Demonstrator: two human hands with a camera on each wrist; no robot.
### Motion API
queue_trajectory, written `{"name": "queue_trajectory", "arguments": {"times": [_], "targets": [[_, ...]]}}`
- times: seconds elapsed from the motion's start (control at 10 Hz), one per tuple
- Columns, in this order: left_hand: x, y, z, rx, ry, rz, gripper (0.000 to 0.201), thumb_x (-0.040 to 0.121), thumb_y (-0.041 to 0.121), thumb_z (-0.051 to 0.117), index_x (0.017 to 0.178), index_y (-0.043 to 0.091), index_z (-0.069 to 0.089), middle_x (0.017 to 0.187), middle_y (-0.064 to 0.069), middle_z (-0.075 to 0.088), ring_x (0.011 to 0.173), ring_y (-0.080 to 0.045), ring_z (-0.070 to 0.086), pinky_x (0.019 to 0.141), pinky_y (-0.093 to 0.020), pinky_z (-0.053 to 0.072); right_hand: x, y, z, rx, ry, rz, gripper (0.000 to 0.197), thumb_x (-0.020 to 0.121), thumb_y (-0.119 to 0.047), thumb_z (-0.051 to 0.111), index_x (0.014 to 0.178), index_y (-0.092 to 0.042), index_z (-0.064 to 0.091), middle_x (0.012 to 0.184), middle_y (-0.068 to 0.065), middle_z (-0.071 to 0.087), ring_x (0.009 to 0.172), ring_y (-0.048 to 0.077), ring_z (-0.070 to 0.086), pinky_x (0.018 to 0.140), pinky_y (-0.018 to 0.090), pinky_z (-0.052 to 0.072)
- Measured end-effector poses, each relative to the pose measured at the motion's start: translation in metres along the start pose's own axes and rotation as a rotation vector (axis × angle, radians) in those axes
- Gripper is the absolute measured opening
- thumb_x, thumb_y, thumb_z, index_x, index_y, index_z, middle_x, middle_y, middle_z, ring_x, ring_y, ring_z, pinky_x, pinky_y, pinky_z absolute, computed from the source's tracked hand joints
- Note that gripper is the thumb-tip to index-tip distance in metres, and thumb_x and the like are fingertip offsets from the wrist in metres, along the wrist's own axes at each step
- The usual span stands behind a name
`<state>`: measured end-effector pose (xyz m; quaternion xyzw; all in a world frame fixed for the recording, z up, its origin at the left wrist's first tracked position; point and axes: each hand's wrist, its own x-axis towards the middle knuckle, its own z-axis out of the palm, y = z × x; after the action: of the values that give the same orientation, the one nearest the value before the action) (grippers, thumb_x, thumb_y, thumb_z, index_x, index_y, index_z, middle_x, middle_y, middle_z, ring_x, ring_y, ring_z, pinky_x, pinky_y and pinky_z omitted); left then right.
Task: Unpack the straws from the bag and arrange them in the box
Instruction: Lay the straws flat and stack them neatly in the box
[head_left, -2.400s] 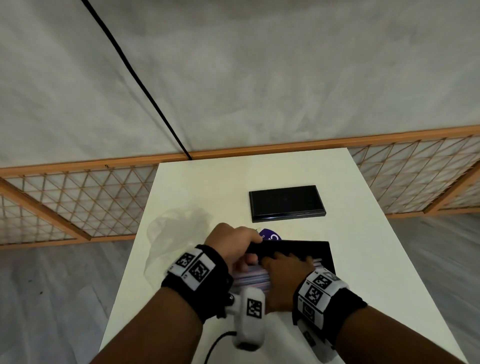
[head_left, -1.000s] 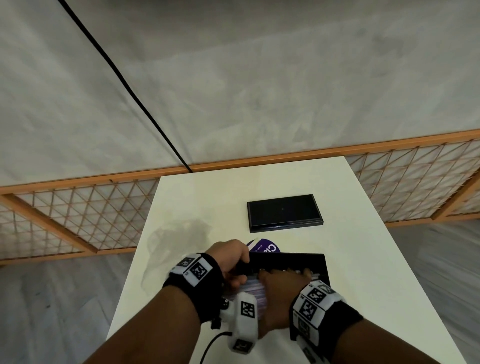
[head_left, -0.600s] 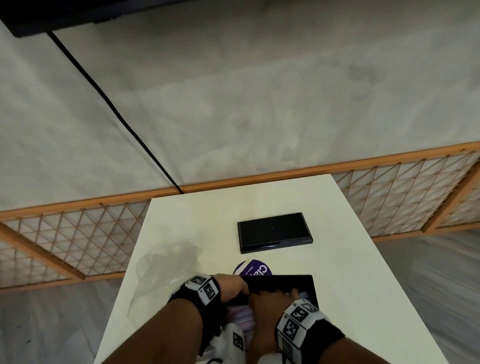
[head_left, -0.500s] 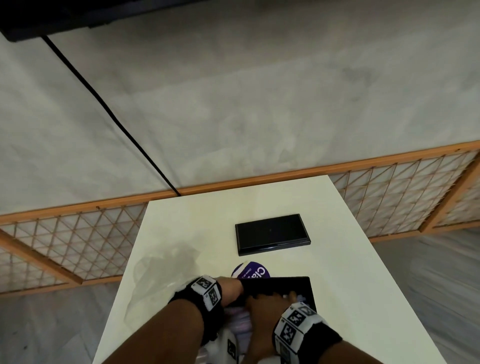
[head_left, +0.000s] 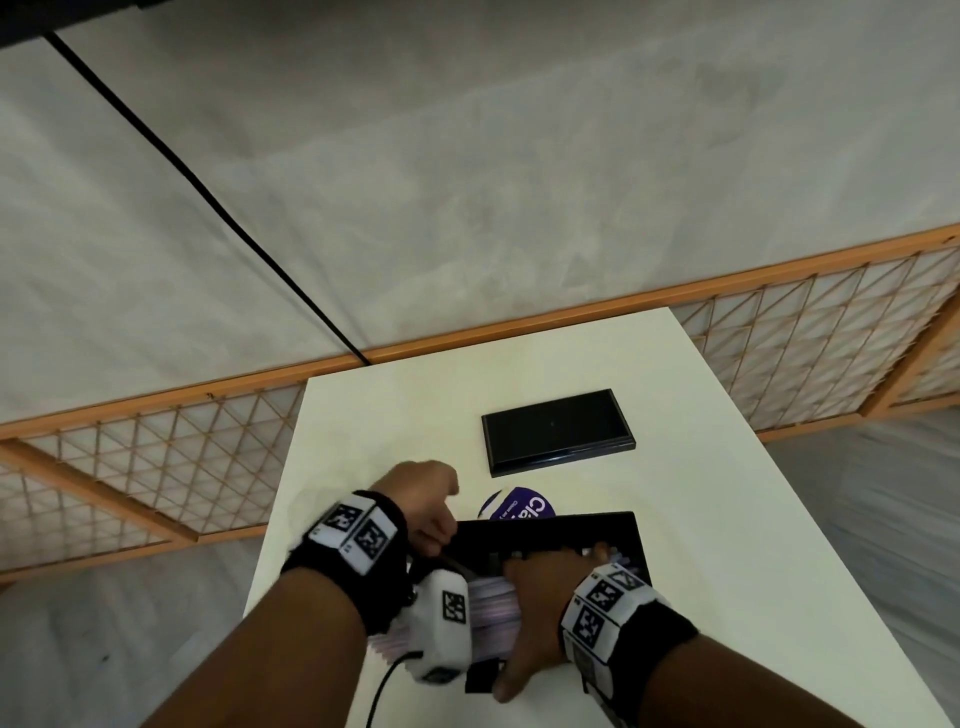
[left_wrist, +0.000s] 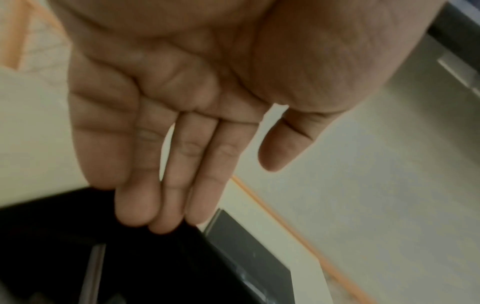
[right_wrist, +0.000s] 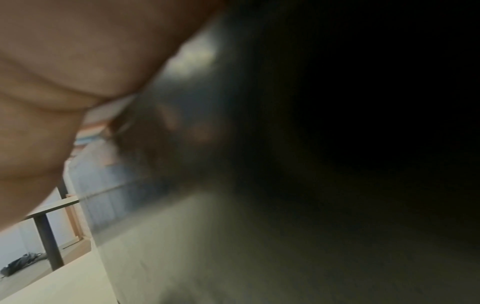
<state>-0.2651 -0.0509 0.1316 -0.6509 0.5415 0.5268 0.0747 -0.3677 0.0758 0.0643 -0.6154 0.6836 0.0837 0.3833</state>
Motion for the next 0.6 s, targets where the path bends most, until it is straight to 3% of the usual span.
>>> {"name": "queue_trajectory", "arguments": {"times": [0.1,0.2,0.3,0.4,0.5,0.6], "targets": [[0.003,-0.008,-0.024,-0.151,0.110,-0.024,0.038,0.090,0.028,0.051,0.087,-0.007,0.065,0.076,-0.020,0.070,0.060,-0.030,0.059,0.055,-0.025,0.041,0.001,-0.002,0.002,0.008,-0.015,-0.016,0.103,0.049,-0.074,0.079,0.134,-0.028,0.044,0.136,-0.002,0.052,0.128,0.027,0.048,0.110,0.055,0.027],[0.006,-0.016,-0.033,-0.332,0.131,-0.025,0.035,0.086,0.027,0.056,0.086,-0.008,0.063,0.083,-0.023,0.066,0.068,-0.033,0.061,0.054,-0.029,0.049,0.001,0.000,0.002,0.022,0.032,-0.040,0.105,0.048,-0.074,0.079,0.135,-0.029,0.042,0.138,-0.003,0.049,0.128,0.026,0.046,0.111,0.056,0.025],[0.009,-0.021,-0.017,-0.419,0.038,-0.100,0.033,0.085,0.021,0.058,0.090,-0.012,0.057,0.089,-0.023,0.059,0.075,-0.036,0.061,0.049,-0.030,0.056,0.005,0.003,0.003,0.055,0.048,-0.051,0.098,0.046,-0.075,0.078,0.129,-0.035,0.045,0.131,-0.004,0.053,0.122,0.024,0.050,0.110,0.055,0.031],[0.012,-0.032,0.020,-0.514,-0.114,-0.212,0.021,0.082,0.009,0.053,0.090,-0.011,0.053,0.085,-0.021,0.057,0.070,-0.035,0.063,0.043,-0.028,0.055,0.016,0.009,0.020,0.030,0.097,-0.098,0.071,0.057,-0.074,0.063,0.117,-0.040,0.046,0.119,-0.008,0.058,0.110,0.023,0.057,0.101,0.057,0.039],[0.024,-0.040,0.038,-0.579,-0.127,-0.201,0.031,0.073,0.003,0.048,0.101,-0.009,0.056,0.082,-0.023,0.063,0.055,-0.033,0.064,0.038,-0.026,0.051,0.027,0.014,0.034,-0.021,0.167,-0.043,0.046,0.082,-0.056,0.053,0.124,-0.040,0.046,0.126,-0.006,0.057,0.119,0.023,0.055,0.102,0.057,0.034],[0.047,-0.047,0.043,-0.600,-0.108,-0.181,0.054,0.054,0.002,0.054,0.107,-0.007,0.060,0.090,-0.024,0.067,0.059,-0.033,0.067,0.041,-0.027,0.051,0.035,0.011,0.023,-0.052,0.056,0.050,0.041,0.093,-0.034,0.057,0.133,-0.023,0.053,0.135,0.007,0.056,0.128,0.027,0.050,0.106,0.052,0.033]]}}
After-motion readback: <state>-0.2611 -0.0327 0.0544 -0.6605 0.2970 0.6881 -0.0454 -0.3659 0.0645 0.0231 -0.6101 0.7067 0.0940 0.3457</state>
